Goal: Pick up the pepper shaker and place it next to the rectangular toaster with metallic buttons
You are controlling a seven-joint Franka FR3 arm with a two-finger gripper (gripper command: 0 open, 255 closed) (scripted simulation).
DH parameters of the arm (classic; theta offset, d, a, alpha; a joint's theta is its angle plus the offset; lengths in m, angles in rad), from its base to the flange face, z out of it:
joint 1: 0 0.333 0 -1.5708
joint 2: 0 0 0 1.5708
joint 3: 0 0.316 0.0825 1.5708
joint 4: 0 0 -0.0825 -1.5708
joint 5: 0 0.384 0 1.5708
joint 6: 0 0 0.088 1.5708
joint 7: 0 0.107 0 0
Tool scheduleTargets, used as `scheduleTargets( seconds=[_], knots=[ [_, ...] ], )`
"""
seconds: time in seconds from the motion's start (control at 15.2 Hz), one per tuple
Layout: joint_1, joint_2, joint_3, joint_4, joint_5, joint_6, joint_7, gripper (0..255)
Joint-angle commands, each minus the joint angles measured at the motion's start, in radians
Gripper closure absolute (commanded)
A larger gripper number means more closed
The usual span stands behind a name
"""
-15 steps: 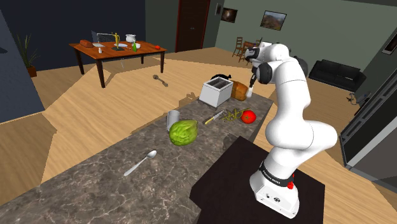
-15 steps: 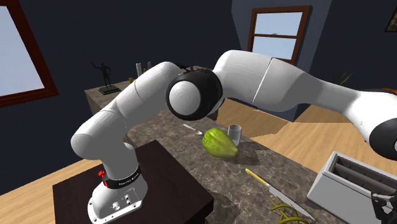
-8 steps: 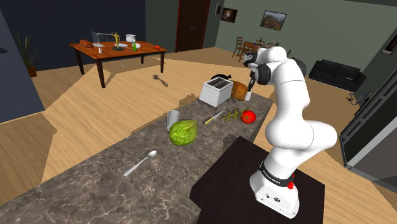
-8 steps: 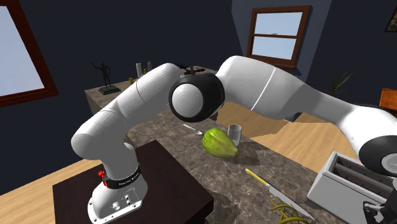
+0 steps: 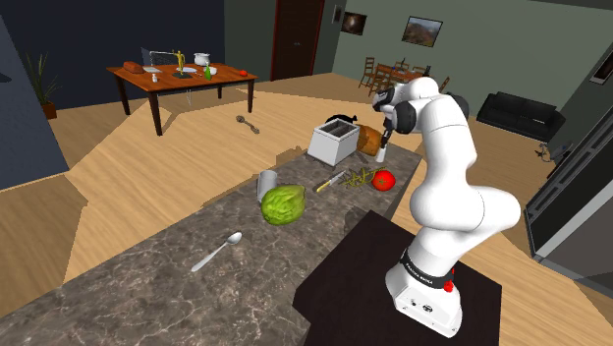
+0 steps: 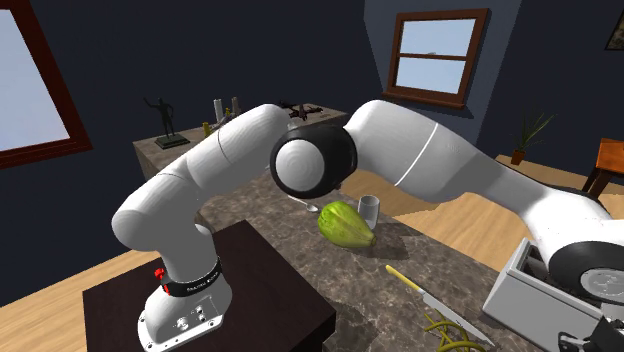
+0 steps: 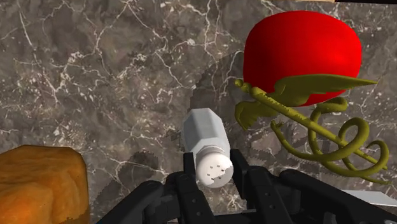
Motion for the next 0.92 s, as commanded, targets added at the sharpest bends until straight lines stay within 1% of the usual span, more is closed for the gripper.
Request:
scheduleTargets(
  seconds=[0.0, 0.86],
  knots=[
    [-0.002, 0.018, 0.003, 0.008, 0.003, 0.011, 0.002, 255],
    [-0.013, 0.120, 0.024, 0.015, 0.021, 0.106, -0.001, 255]
  ],
)
